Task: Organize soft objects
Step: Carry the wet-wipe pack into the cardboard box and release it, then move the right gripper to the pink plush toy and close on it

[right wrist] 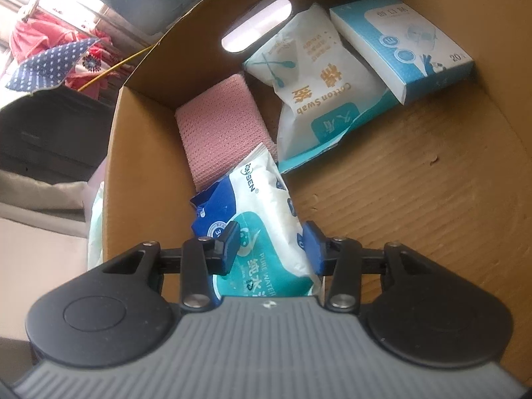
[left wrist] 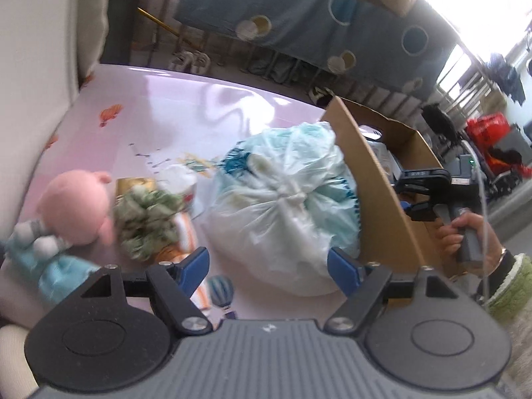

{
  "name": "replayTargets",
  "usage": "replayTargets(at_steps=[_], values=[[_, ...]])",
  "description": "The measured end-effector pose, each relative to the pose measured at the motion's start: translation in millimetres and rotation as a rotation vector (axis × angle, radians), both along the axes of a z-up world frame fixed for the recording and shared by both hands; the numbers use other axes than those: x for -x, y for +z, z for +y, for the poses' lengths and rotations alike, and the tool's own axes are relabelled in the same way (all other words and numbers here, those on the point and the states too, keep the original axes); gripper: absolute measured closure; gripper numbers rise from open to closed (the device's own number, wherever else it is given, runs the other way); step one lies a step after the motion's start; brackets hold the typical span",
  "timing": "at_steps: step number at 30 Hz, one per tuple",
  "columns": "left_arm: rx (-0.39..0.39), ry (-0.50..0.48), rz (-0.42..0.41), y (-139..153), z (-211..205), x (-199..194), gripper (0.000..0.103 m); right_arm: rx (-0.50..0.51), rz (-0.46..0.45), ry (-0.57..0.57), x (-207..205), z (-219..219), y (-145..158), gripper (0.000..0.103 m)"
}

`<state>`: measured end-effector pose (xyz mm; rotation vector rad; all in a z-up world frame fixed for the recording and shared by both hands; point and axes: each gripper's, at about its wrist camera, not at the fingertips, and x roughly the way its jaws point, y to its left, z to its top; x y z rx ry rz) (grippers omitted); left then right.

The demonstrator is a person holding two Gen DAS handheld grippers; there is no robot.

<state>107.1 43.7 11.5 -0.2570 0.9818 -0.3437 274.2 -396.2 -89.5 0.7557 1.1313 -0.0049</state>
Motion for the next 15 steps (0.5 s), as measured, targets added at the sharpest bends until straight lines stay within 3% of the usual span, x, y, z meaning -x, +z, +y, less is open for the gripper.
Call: replayTargets(at_steps=[2, 7, 12, 15], values=[[-0.014, 0.029, -0.026, -2, 11, 14, 0.024, -0.031, 0.003, -0.024, 3, -5, 3, 0.059], [-0.056, 0.094, -0.100, -5, 37, 48, 0.021, -0.003, -0.113, -0.046, 24, -9, 41, 0.048], [-0.104, 0.152, -0.160, -7, 58, 77, 0.021, 0.051, -0.252, 0.015, 58, 10, 95, 0.041], [-0.152, 0.171, -0.195, -9, 64, 88, 0.021, 0.029, -0.334, 0.073, 83, 32, 119, 0.035]])
